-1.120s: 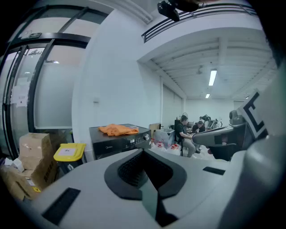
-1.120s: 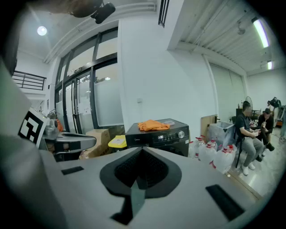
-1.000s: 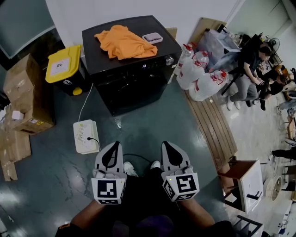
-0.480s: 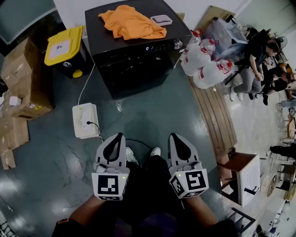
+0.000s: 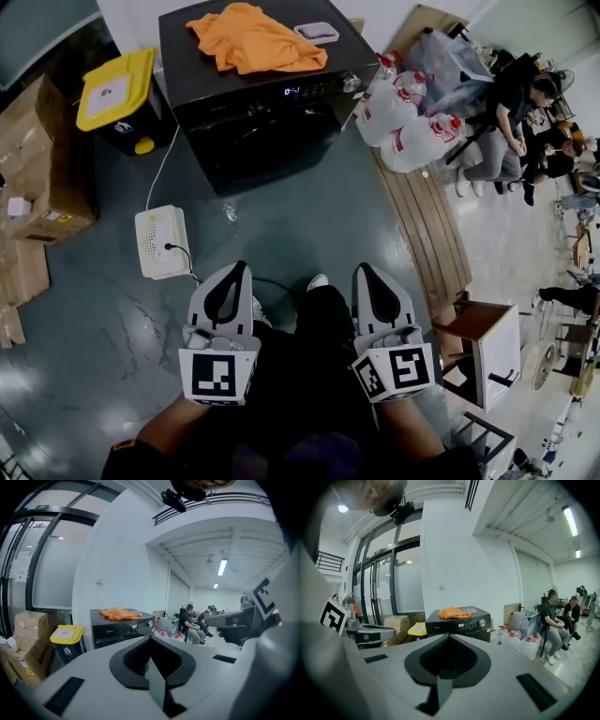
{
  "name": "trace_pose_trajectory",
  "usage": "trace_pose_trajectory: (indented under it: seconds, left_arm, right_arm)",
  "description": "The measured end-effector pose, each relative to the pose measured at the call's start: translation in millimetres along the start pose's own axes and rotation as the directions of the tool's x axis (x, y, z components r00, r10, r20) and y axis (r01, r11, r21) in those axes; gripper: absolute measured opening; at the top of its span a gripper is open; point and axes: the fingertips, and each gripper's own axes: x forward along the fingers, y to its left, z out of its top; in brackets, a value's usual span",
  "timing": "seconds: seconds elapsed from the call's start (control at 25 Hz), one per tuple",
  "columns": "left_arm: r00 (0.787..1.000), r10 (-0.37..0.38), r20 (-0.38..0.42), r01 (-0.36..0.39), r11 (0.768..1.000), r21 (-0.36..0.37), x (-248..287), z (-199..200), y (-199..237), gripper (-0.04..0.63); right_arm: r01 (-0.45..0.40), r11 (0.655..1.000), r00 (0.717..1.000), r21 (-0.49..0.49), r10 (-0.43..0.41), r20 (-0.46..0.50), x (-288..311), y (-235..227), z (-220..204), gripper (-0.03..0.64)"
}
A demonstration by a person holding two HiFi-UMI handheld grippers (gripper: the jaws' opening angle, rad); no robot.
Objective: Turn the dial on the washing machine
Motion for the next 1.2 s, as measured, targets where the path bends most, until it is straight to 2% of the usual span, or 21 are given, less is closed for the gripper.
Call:
trace_pose_trajectory:
  seconds: [0.28, 0.56, 0.76, 0.88, 1.2]
  left_arm:
    - [0.997, 0.069, -0.025, -0.069, 0.998, 0.016, 25, -2, -1, 0.011]
    - [0.978, 0.200, -0.064, -0.201, 0.980, -0.007, 94, 4, -2, 0.011]
    - [0.959, 0.266, -0.099, -0.269, 0.963, -0.015, 158, 18, -17, 0.011]
    - [0.948, 0.305, -0.093, -0.308, 0.951, -0.023, 193, 37, -29, 0.011]
    - [0.927, 0.365, -0.093, -0.368, 0.929, -0.027, 253, 71, -58, 0.011]
  right_arm:
    - [-0.034, 0.999, 0.999, 0.000, 0.034, -0.020, 27, -44, -7, 0.017]
    - [-0.133, 0.991, 0.989, -0.031, 0.131, -0.064, 93, -114, -2, 0.018]
    - [-0.211, 0.976, 0.973, -0.050, 0.205, -0.102, 140, -172, 6, 0.027]
    - [-0.263, 0.963, 0.960, -0.058, 0.255, -0.114, 163, -200, 18, 0.062]
    - [-0.360, 0.928, 0.930, -0.095, 0.349, -0.115, 207, -252, 43, 0.104]
